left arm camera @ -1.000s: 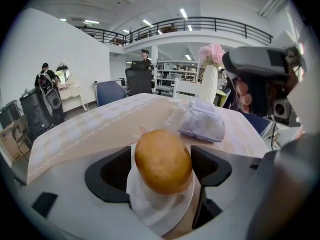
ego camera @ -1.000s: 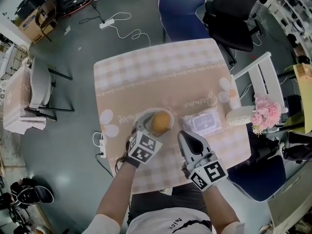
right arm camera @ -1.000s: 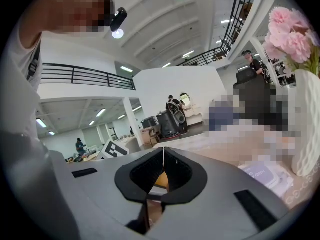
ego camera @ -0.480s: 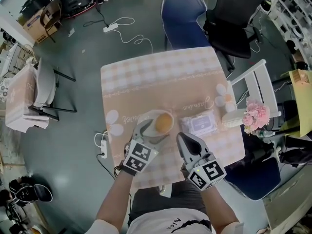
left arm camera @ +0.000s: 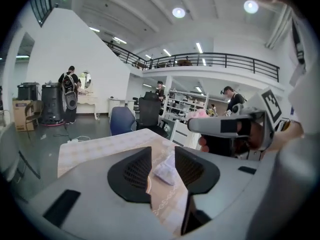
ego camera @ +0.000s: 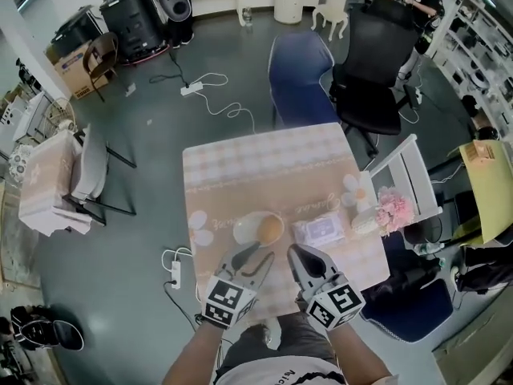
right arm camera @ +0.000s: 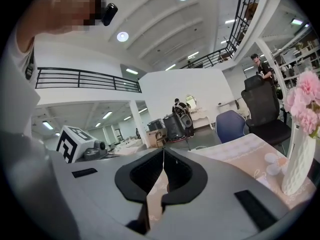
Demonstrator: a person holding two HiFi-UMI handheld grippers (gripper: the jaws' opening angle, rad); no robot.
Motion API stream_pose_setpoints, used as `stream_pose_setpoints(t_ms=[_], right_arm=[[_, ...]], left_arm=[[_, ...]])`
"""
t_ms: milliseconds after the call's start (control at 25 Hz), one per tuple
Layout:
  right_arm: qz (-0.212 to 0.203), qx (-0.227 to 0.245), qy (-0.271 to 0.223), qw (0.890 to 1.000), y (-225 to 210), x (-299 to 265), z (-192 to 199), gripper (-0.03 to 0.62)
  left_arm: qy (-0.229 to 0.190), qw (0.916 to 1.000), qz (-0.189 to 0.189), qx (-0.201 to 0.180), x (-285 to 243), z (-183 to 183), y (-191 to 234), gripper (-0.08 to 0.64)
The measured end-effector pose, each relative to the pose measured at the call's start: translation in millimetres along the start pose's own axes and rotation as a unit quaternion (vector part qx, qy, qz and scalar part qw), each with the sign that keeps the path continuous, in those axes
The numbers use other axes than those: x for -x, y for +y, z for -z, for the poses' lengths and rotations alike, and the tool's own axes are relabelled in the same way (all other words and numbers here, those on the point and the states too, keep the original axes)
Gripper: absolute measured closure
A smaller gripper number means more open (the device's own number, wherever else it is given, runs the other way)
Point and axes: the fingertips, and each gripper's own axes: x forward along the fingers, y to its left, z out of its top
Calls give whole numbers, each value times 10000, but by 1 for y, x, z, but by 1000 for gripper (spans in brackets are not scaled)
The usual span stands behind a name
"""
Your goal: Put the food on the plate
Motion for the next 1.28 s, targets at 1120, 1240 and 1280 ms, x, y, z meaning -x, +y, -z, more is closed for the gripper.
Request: stream_pose_setpoints(t_ms=[1120, 1240, 1280], right_arm=[[-482, 341, -368, 9976, 75, 39, -69, 577], [-513, 399, -414, 9970, 79, 37, -75, 577], [-526, 415, -423, 9969, 80, 36, -76, 577]], left_arm=[[-1631, 9855, -152, 434, 101, -106, -60, 554], [-1703, 9844, -193, 402, 105, -111, -59, 554], [-1720, 9841, -209, 396, 106, -112, -57, 554]])
